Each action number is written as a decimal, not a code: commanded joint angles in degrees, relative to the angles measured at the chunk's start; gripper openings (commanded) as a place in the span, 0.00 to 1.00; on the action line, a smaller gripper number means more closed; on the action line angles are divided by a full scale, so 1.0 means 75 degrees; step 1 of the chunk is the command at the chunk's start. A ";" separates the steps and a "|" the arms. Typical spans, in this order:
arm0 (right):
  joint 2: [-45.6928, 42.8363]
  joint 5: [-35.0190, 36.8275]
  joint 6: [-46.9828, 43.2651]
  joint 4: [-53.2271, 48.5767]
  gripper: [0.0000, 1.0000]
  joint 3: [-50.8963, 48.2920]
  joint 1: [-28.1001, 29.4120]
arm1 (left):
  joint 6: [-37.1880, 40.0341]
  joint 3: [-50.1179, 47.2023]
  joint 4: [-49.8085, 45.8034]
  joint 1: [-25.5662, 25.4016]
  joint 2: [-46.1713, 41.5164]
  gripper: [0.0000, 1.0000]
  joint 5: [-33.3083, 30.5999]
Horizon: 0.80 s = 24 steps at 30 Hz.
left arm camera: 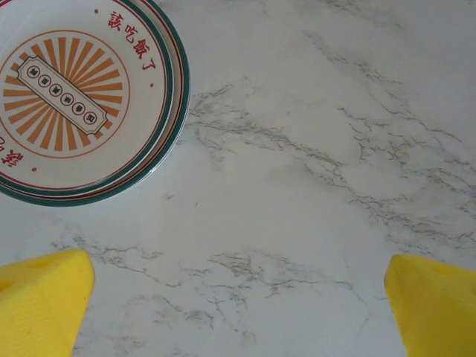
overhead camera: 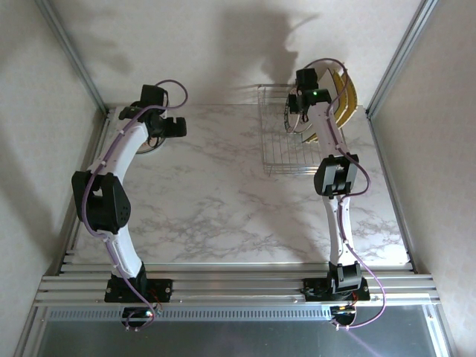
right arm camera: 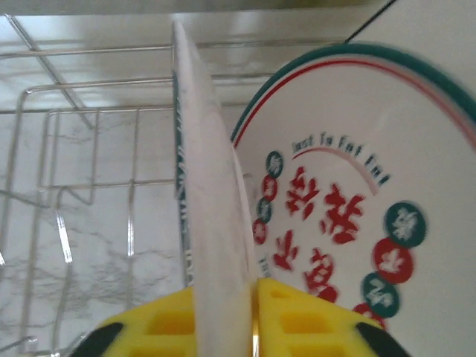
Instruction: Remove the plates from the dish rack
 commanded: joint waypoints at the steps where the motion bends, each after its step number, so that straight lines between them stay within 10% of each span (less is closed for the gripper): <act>1: -0.0345 -0.0074 0.0067 -0.0189 0.00 -0.0001 0.0070 | -0.0043 -0.0341 0.0035 -0.0088 -0.0366 1.00 0.0089; 24: -0.3078 0.0236 0.0138 -0.0807 0.00 -0.1385 0.0439 | -0.0166 -0.1331 0.0402 -0.0132 -0.1181 0.99 0.0422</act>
